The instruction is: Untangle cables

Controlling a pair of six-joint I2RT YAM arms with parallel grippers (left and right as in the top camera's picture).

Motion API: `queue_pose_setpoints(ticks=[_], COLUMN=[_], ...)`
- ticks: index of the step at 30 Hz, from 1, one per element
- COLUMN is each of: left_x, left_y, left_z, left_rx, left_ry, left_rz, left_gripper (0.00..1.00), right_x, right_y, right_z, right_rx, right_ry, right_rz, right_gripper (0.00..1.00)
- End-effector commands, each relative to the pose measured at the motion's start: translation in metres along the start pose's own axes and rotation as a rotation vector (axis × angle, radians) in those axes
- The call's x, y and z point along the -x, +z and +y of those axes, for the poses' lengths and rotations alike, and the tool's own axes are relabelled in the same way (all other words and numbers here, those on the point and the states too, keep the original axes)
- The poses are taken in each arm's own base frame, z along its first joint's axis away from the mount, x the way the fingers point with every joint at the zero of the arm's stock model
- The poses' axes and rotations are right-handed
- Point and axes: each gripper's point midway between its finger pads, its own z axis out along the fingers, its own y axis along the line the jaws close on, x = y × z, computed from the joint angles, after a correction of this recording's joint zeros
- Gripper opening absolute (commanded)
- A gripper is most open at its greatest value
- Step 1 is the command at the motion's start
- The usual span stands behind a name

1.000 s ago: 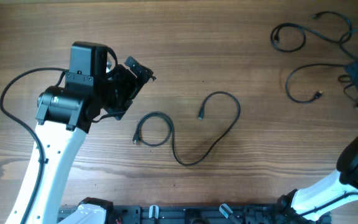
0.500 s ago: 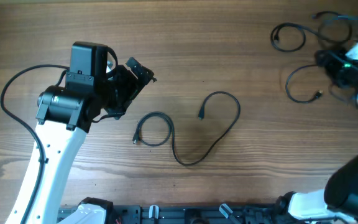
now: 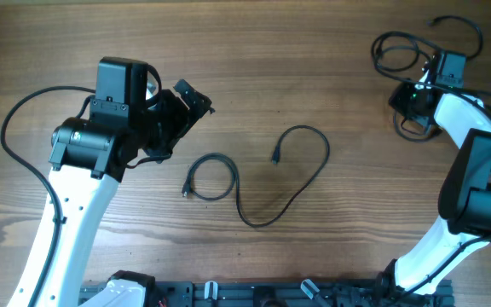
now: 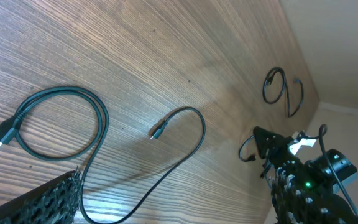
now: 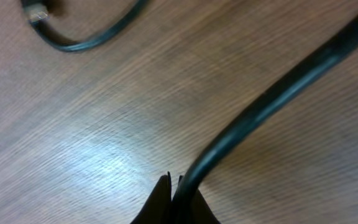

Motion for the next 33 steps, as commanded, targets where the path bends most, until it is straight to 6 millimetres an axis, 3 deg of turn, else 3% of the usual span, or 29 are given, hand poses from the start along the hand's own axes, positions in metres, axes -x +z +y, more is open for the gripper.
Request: queue_pose_setpoints(ticks=[1,3,6,10,11,12,13,14,16,19,20,22,24,27,30,33], left_x=[0.002,0.002,0.002,0.002,0.002,0.002,0.002,0.002,0.002,0.002,0.002,0.002,0.002,0.002,0.002,0.002], left_y=[0.001,0.001,0.001,0.001,0.001,0.001,0.001,0.001,0.001,0.001,0.001,0.001,0.001,0.001,0.001,0.001], left_z=[0.0,0.0,0.0,0.0,0.0,0.0,0.0,0.0,0.0,0.0,0.0,0.0,0.0,0.0,0.0,0.0], left_rx=[0.008,0.008,0.007,0.007,0.007,0.007,0.007,0.008,0.008,0.007,0.007,0.007,0.007,0.008,0.008,0.007], left_ry=[0.029,0.029,0.029,0.029,0.029,0.029,0.029,0.029,0.029,0.029,0.029,0.029,0.029,0.029,0.029,0.029], left_rz=[-0.011,-0.011,-0.012,-0.012,-0.012,-0.012,-0.012,-0.011,-0.011,-0.012,-0.012,-0.012,-0.012,-0.011,-0.011,-0.011], left_gripper=[1.0,1.0,1.0,1.0,1.0,1.0,1.0,1.0,1.0,1.0,1.0,1.0,1.0,1.0,1.0,1.0], right_x=[0.004,0.023,0.04,0.026,0.021,0.017,0.013,0.011,0.021,0.069,0.081,0.103,0.107,0.102,0.091,0.075], right_y=[0.006,-0.003,-0.013,-0.007,-0.007,-0.007,-0.007,-0.009,-0.026,-0.092,-0.109,-0.137,-0.131,-0.101,-0.071,-0.028], right_z=[0.031,0.048,0.056,0.027,0.023,0.019,0.017,0.016,0.019,0.024,0.02,-0.005,-0.049,-0.102,-0.145,-0.167], right_rx=[0.141,0.201,0.211,0.06,0.043,0.026,0.019,0.016,0.023,0.055,0.059,0.035,-0.048,-0.155,-0.228,-0.251], right_ry=[-0.045,-0.073,-0.078,-0.108,-0.135,-0.14,-0.136,-0.138,-0.139,-0.123,-0.113,-0.065,0.006,0.084,0.146,0.167], right_rz=[-0.014,-0.058,-0.084,-0.041,-0.023,-0.006,0.015,0.024,-0.008,-0.182,-0.232,-0.315,-0.303,-0.248,-0.195,-0.129], right_gripper=[0.04,0.04,0.04,0.04,0.24,0.5,0.95,0.99,0.99,0.93,0.89,0.7,0.44,0.19,0.12,0.14])
